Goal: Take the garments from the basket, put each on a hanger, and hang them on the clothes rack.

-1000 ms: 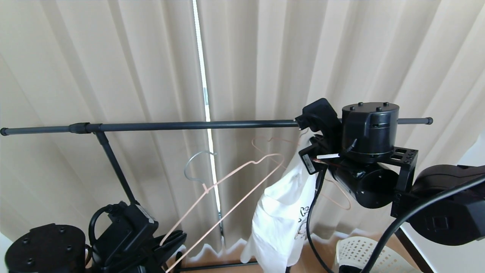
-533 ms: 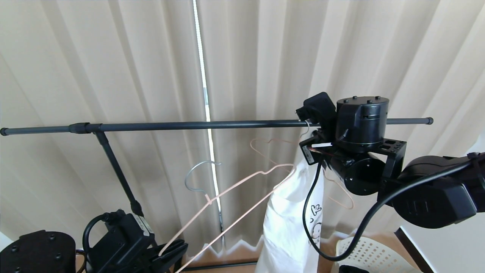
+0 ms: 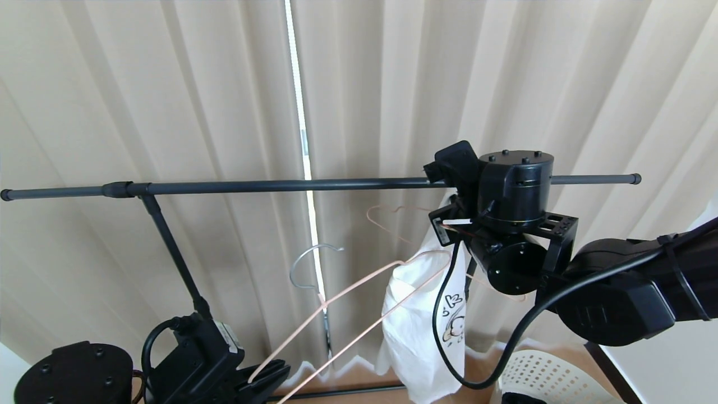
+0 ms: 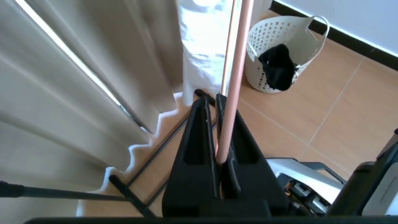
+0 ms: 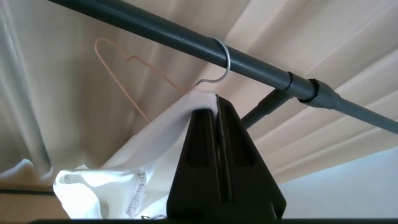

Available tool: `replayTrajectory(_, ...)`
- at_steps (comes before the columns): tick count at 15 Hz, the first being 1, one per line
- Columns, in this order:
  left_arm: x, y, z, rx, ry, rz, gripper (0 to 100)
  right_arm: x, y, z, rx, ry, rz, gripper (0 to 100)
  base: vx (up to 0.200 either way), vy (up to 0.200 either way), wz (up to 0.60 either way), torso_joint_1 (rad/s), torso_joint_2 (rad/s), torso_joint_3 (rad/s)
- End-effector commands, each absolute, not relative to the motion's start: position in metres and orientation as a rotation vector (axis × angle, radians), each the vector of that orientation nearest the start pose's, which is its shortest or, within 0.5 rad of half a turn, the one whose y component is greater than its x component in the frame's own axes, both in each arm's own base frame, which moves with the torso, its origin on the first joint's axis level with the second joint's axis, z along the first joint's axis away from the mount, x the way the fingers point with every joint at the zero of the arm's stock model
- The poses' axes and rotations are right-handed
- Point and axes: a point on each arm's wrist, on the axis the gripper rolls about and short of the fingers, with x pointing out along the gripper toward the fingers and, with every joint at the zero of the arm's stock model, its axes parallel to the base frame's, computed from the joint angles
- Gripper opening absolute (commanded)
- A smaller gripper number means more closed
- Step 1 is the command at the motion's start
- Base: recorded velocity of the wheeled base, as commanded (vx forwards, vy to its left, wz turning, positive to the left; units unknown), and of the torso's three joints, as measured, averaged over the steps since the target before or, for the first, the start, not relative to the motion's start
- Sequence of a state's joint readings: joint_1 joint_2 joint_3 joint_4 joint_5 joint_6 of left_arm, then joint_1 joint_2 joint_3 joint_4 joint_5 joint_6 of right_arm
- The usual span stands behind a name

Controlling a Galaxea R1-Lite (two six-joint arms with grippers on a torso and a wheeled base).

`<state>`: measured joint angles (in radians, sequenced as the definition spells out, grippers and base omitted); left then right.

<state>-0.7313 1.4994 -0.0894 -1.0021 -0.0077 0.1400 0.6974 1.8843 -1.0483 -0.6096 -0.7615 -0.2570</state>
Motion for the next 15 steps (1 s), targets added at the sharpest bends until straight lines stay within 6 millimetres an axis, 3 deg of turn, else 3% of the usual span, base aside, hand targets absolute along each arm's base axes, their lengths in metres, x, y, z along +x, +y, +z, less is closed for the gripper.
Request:
replayTrajectory(1,0.135,-0.121,0.094,0.28,0.351,-0.751,0,0.285,0.221,0.185,-0.404,0.174,-0.041,0,0.0,0.0,0.0,0.0,0.0,0.0)
replayTrajectory(15,0.149,-0.132,0.089,0.248,0.307,-0.631,0,0.245,0.257,0.177,-0.384,0.134,0.025,0,0.0,0.0,0.0,0.0,0.0,0.0)
